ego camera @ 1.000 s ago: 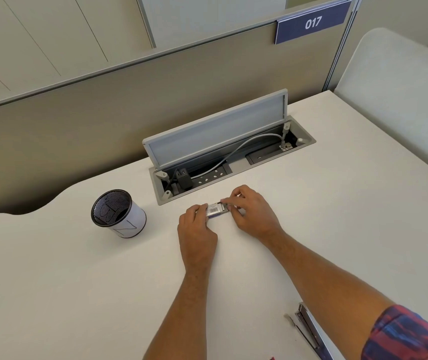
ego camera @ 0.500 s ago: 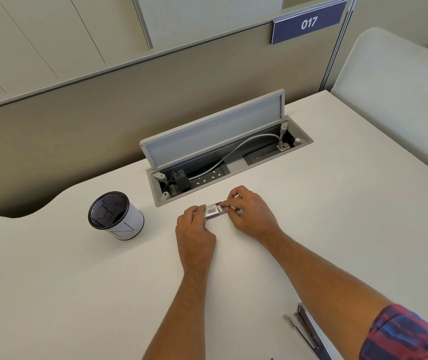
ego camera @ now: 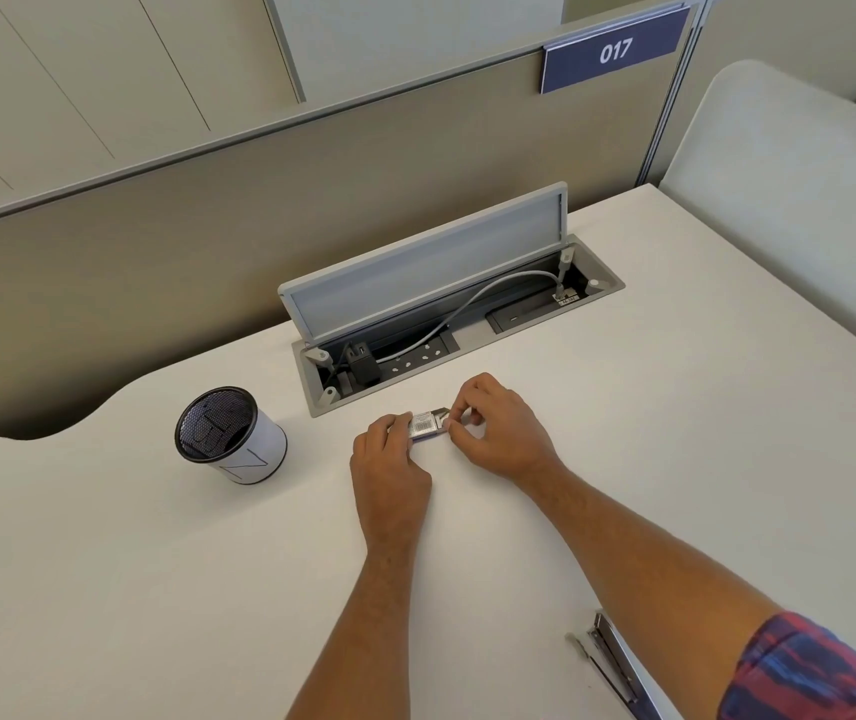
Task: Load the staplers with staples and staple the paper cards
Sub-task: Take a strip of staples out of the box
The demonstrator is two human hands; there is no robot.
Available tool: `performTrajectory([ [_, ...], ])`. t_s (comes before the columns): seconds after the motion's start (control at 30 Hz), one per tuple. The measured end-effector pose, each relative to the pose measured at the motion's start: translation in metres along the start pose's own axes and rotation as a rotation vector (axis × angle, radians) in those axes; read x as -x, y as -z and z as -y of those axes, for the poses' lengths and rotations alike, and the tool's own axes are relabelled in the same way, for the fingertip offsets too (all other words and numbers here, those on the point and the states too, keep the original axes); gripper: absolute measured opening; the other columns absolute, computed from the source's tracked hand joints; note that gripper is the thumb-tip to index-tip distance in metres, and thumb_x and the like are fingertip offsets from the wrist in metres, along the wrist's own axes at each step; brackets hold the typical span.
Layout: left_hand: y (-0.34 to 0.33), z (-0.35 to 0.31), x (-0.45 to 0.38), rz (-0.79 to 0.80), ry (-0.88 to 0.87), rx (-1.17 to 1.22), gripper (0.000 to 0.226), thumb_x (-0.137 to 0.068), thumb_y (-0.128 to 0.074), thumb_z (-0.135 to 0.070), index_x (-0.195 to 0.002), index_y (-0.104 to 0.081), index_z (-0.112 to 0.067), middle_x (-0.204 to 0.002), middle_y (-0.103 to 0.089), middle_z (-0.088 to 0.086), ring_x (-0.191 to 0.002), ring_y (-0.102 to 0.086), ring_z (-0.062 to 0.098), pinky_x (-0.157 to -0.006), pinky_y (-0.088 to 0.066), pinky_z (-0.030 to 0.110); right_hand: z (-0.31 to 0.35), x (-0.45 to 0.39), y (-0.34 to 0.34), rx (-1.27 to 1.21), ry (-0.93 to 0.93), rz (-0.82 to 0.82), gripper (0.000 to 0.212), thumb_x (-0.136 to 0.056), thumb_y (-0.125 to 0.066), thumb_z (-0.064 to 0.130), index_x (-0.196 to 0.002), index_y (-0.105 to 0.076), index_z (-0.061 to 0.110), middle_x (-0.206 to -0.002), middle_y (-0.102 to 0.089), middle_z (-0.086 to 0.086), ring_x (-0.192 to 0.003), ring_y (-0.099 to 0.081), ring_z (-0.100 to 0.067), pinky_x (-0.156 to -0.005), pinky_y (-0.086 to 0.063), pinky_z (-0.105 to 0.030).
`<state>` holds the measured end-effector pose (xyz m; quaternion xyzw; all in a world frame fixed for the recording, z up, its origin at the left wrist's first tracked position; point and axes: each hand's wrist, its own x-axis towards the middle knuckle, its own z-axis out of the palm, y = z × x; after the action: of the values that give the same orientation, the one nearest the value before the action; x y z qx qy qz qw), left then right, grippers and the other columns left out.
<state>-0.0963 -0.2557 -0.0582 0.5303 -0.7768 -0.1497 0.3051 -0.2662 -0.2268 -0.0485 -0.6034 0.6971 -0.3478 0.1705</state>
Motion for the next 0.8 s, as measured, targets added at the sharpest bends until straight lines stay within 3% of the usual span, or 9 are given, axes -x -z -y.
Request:
performTrajectory([
  [0.2, 0.0001, 0.0006, -0.0005, 0.008, 0.003, -0.001, 0.047, -0.081, -0.063, 0.013, -0.124, -0.068, -0.005, -0.119, -0.068, 0.011, -0.104, -0.060, 0.031, -0.089, -0.054, 0.042, -0.0020, -0.0011, -0.0012, 0.025, 0.036, -0.011, 0.023, -0.094, -0.068, 0.028, -0.112, -0.079, 0.020, -0.109, -0.062, 0.005, -0.077, -0.057, -0.014, -0.065, -0.048, -0.022],
  [0.37, -0.0009, 0.0022, -0.0007, 0.002, -0.003, -0.019, 0.047, -0.082, -0.062, 0.012, -0.125, -0.067, -0.004, -0.119, -0.067, 0.012, -0.103, -0.059, 0.031, -0.089, -0.053, 0.042, 0.0002, -0.0003, -0.0015, 0.005, 0.015, -0.047, 0.020, -0.091, -0.068, 0.023, -0.105, -0.080, 0.015, -0.107, -0.062, 0.003, -0.077, -0.059, -0.016, -0.066, -0.053, -0.028],
  [0.67, -0.0022, 0.0027, -0.0003, 0.000, -0.010, -0.019, 0.046, -0.082, -0.061, 0.013, -0.124, -0.067, -0.005, -0.119, -0.067, 0.011, -0.101, -0.059, 0.032, -0.088, -0.052, 0.042, 0.0009, -0.0008, 0.0002, -0.026, -0.032, -0.027, 0.013, -0.090, -0.070, 0.014, -0.101, -0.078, 0.012, -0.104, -0.063, 0.002, -0.077, -0.052, -0.008, -0.067, -0.039, -0.011],
  [0.8, -0.0017, 0.0018, 0.0000, 0.001, -0.008, -0.019, 0.045, -0.083, -0.060, 0.012, -0.124, -0.068, -0.005, -0.119, -0.067, 0.011, -0.101, -0.058, 0.031, -0.088, -0.053, 0.043, 0.0021, -0.0001, 0.0026, -0.044, -0.030, -0.032, 0.008, -0.092, -0.068, 0.015, -0.099, -0.072, 0.014, -0.100, -0.062, 0.005, -0.076, -0.051, -0.008, -0.068, -0.039, -0.014],
])
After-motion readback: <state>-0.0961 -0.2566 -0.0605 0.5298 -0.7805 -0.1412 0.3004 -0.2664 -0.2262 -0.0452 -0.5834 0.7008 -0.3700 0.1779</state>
